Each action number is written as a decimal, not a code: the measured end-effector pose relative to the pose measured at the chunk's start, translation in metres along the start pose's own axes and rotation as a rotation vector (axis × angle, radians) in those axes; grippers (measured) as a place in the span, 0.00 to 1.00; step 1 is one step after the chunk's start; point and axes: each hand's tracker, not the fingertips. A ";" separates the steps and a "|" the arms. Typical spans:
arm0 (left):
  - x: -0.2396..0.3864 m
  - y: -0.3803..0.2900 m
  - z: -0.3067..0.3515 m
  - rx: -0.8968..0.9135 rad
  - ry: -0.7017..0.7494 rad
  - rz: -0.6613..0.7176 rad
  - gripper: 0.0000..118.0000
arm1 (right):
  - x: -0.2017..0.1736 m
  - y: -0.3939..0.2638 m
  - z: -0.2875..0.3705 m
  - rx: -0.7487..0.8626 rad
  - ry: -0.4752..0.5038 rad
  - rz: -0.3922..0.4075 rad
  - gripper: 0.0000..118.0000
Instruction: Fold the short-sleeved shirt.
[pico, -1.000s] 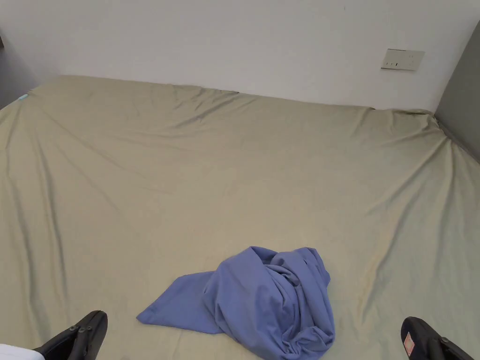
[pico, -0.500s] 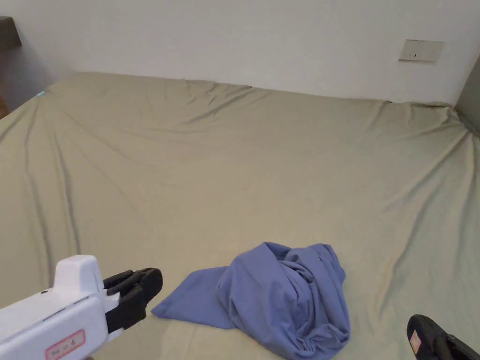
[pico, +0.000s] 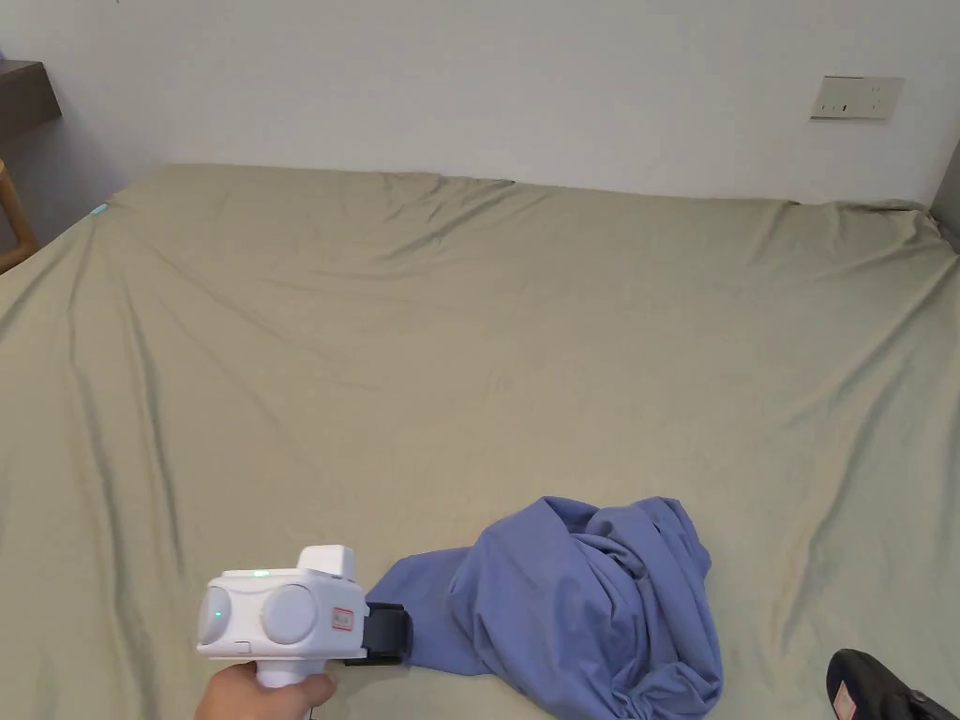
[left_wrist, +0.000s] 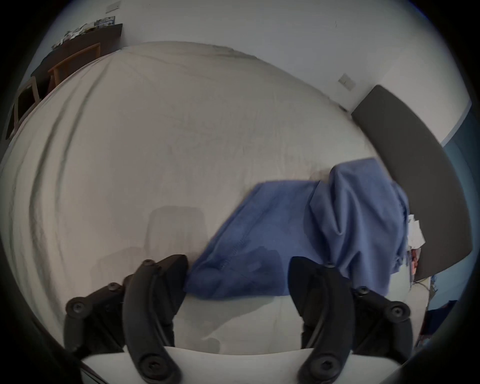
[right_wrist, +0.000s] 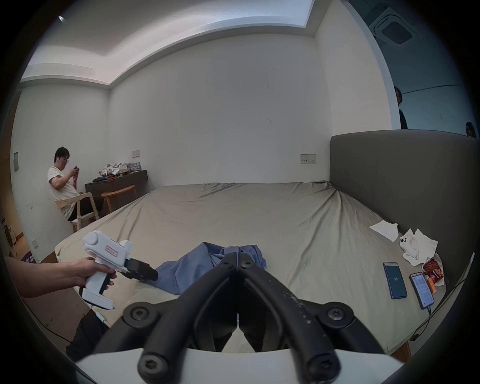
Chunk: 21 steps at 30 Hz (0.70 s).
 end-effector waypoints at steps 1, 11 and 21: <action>0.008 0.000 0.000 -0.007 0.032 -0.051 0.68 | 0.001 -0.001 0.000 -0.002 -0.003 0.000 0.01; 0.018 -0.009 0.027 0.116 0.016 -0.059 0.06 | 0.012 -0.001 -0.012 -0.038 -0.011 0.006 0.01; 0.046 -0.010 0.114 0.338 -0.131 -0.161 0.06 | 0.071 0.036 -0.185 -0.238 0.135 -0.168 0.02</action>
